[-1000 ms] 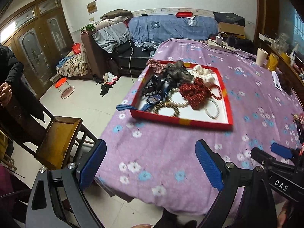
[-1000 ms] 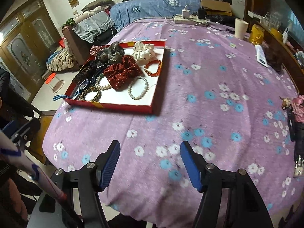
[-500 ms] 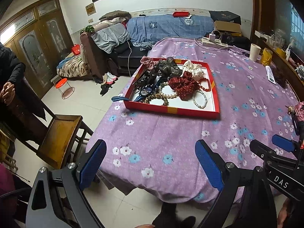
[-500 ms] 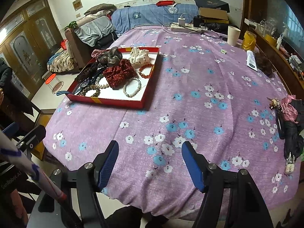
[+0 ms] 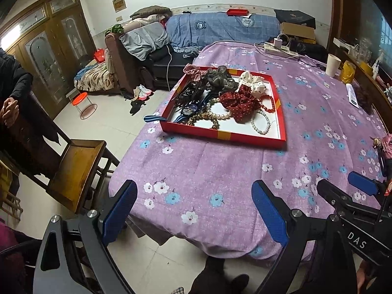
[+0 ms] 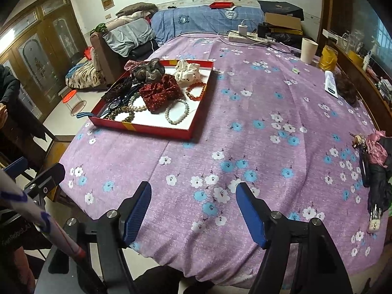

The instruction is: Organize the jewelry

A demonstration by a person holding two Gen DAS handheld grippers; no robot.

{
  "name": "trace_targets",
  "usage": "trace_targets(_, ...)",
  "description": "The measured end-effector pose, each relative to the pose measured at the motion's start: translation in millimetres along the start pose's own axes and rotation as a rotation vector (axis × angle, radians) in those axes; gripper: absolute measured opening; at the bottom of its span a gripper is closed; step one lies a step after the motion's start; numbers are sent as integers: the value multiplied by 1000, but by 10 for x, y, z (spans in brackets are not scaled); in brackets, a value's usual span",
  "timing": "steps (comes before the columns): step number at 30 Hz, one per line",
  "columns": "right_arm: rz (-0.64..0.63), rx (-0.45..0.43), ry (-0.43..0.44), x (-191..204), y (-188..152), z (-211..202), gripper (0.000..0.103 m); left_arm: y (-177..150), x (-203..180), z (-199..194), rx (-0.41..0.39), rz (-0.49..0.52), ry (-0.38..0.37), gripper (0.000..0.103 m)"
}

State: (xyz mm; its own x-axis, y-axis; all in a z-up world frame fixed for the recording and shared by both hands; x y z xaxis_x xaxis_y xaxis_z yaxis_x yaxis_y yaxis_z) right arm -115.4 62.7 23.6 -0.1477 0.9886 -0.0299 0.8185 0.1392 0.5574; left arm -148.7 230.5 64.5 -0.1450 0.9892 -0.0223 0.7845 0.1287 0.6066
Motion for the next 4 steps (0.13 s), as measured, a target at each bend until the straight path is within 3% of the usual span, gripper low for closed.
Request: trace_targets(4, -3, 11, 5, 20, 20, 70, 77, 28, 10, 34, 2, 2, 6, 94)
Point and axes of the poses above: each gripper's, at about its wrist camera, not at the fingertips, and z roughly the way its jaws point, x to its left, y to its top, the point moved 10 cm from there along z, roughly the way its jaws point, and after that the axes turned 11 degrees about -y, right-handed, at the moved point
